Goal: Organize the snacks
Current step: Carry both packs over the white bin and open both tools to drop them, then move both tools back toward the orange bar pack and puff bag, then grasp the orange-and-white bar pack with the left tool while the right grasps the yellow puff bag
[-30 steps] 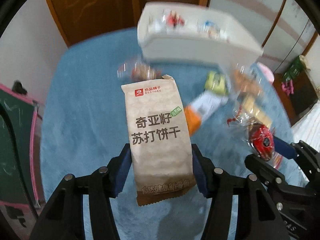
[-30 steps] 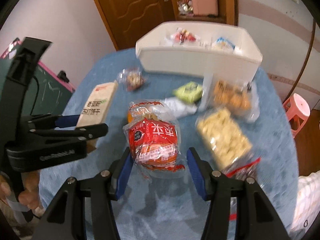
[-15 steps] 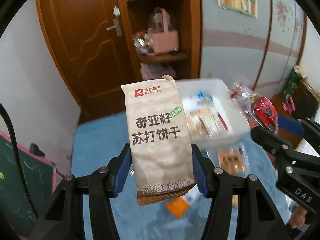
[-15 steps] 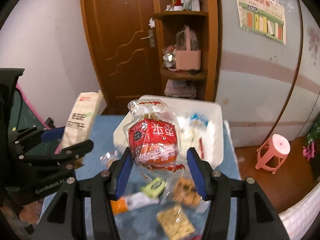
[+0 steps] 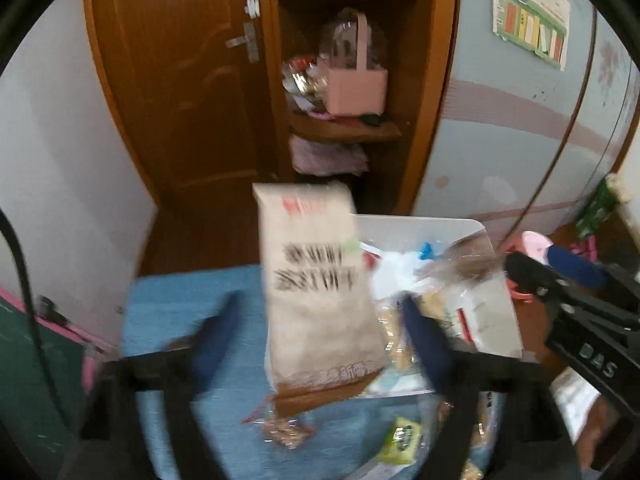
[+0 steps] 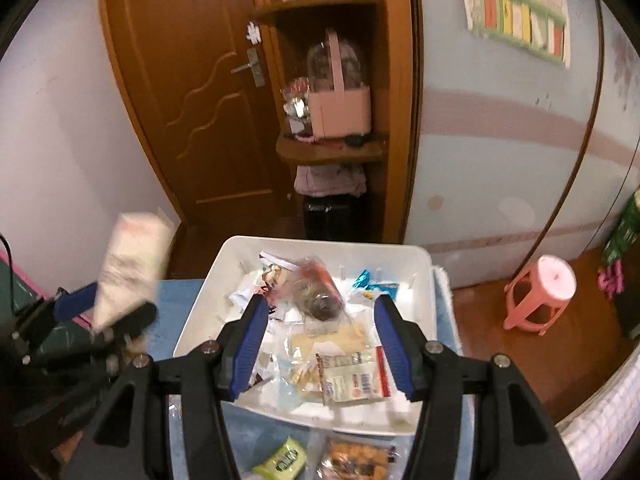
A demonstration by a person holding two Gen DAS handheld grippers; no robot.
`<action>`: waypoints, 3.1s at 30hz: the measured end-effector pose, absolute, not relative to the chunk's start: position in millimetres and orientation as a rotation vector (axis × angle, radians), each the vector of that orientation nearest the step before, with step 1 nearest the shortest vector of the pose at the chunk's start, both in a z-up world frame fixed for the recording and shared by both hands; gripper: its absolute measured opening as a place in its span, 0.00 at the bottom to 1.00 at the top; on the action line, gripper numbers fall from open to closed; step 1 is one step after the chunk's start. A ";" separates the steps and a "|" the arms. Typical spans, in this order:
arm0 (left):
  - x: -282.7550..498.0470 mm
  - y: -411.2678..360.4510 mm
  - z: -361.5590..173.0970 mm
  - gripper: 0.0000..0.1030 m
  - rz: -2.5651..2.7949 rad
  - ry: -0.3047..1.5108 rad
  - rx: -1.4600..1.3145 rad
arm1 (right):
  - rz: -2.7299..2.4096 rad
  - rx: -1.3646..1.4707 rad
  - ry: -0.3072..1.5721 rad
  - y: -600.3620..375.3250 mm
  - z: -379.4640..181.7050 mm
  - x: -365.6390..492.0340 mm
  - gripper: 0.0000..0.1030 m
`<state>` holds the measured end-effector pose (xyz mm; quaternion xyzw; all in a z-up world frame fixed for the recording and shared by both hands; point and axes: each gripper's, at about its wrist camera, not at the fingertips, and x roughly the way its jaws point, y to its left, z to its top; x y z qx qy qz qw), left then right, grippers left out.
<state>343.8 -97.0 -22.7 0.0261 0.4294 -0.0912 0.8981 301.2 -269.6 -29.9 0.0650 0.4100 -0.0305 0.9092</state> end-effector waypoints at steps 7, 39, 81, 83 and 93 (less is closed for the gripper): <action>351.1 -92.4 -54.7 0.99 -0.124 0.934 0.079 | -0.094 0.157 0.925 -276.6 -57.4 310.0 0.56; 165.9 -77.3 -4.0 0.99 -0.347 0.795 0.197 | 0.007 0.040 0.854 -249.5 -14.2 142.9 0.56; 196.1 -109.2 -261.7 0.98 -0.435 1.223 0.332 | 0.089 -0.184 1.166 -227.9 -241.4 118.3 0.72; 195.5 -111.9 -263.5 0.98 -0.441 1.217 0.333 | 0.084 -0.208 1.155 -224.3 -244.4 116.6 0.73; 197.9 -123.2 -260.6 0.74 -0.496 1.200 0.328 | 0.091 -0.169 1.145 -227.5 -247.1 116.1 0.70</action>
